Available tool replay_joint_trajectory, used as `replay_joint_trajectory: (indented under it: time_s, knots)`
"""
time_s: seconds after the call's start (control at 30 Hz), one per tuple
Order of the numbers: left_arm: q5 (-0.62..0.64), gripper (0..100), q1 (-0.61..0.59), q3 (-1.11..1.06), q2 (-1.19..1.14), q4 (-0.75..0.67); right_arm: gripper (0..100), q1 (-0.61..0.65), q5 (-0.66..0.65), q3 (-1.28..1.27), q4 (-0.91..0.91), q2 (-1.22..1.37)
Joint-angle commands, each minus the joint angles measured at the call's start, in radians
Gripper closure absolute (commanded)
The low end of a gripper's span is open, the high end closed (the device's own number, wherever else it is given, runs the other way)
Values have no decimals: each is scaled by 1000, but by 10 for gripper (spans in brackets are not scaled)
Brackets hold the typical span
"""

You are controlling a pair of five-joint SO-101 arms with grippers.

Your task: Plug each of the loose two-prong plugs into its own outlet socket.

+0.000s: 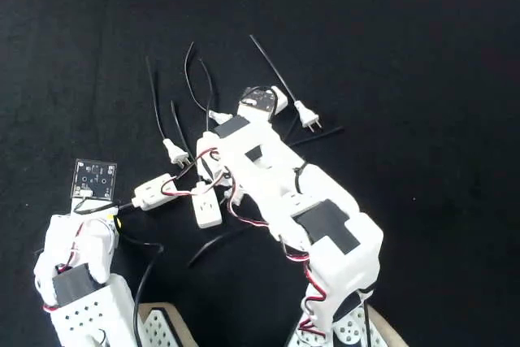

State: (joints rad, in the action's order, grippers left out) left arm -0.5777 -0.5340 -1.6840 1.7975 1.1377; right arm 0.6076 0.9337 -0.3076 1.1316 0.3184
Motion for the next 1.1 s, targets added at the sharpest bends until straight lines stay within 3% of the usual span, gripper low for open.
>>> replay_joint_trajectory:
  time_s: [0.0, 0.1, 0.37, 0.63, 0.77, 0.9, 1.07]
  knots:
    - [-8, 812, 5, -16, 2, 5, 855, 40, -2, 4, -3, 2]
    - [-8, 812, 5, -16, 2, 5, 993, 38, -69, 4, -2, 2]
    - [-8, 812, 5, -16, 2, 5, 987, -37, -302, 131, 288, -105]
    - [-8, 812, 5, -16, 2, 5, 987, -255, -704, 160, 215, -173]
    - [-8, 812, 5, -16, 2, 5, 987, -229, -856, 163, 193, -117]
    - [-8, 812, 5, -16, 2, 5, 987, -166, -919, 165, 132, -47]
    - [-8, 812, 5, -16, 2, 5, 987, -121, -1010, 160, 239, -90]
